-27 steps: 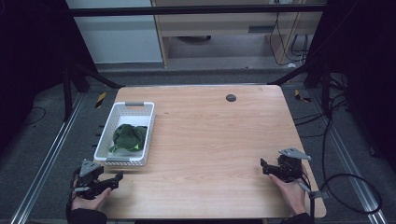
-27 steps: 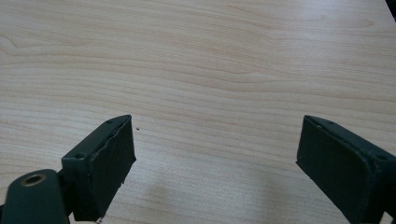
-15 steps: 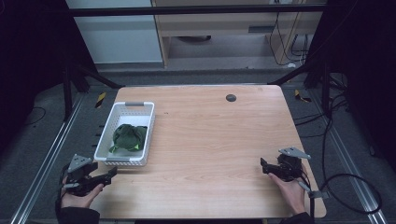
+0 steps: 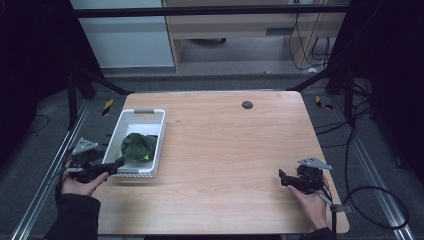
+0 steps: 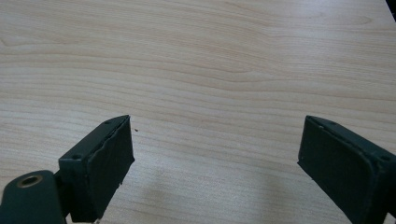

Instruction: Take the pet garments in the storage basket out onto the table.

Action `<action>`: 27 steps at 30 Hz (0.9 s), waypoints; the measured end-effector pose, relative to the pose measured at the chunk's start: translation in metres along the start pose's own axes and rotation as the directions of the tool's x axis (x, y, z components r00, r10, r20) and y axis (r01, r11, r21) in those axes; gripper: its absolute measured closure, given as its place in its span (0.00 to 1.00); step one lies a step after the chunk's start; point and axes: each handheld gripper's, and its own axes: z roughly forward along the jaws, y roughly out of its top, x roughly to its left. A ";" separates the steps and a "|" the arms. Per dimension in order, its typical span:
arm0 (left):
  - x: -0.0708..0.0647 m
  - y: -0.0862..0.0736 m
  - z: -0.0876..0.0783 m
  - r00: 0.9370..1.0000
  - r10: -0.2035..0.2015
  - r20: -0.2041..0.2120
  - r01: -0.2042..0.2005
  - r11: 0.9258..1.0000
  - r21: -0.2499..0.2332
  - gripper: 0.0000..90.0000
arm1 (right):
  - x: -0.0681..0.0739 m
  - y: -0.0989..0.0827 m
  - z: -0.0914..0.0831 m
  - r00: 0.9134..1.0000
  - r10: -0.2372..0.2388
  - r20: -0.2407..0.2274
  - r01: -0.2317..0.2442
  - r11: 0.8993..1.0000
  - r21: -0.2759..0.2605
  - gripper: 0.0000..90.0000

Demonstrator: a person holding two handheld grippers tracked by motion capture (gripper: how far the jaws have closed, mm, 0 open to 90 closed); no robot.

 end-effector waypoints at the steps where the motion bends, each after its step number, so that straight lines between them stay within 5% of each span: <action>1: 0.003 0.003 0.001 1.000 -0.002 0.000 0.002 1.000 0.001 0.21 | 0.000 0.000 0.000 1.000 -0.001 0.000 0.001 1.000 0.000 0.11; 14: 0.022 0.033 0.030 0.998 0.063 0.000 -0.063 0.994 0.093 0.18 | 0.000 0.000 0.002 1.000 -0.004 0.000 0.004 1.000 0.012 0.11; 27: 0.020 0.055 0.056 0.993 0.112 0.025 -0.115 0.979 0.171 0.12 | 0.000 0.000 0.003 1.000 0.003 -0.001 -0.002 1.000 0.019 0.10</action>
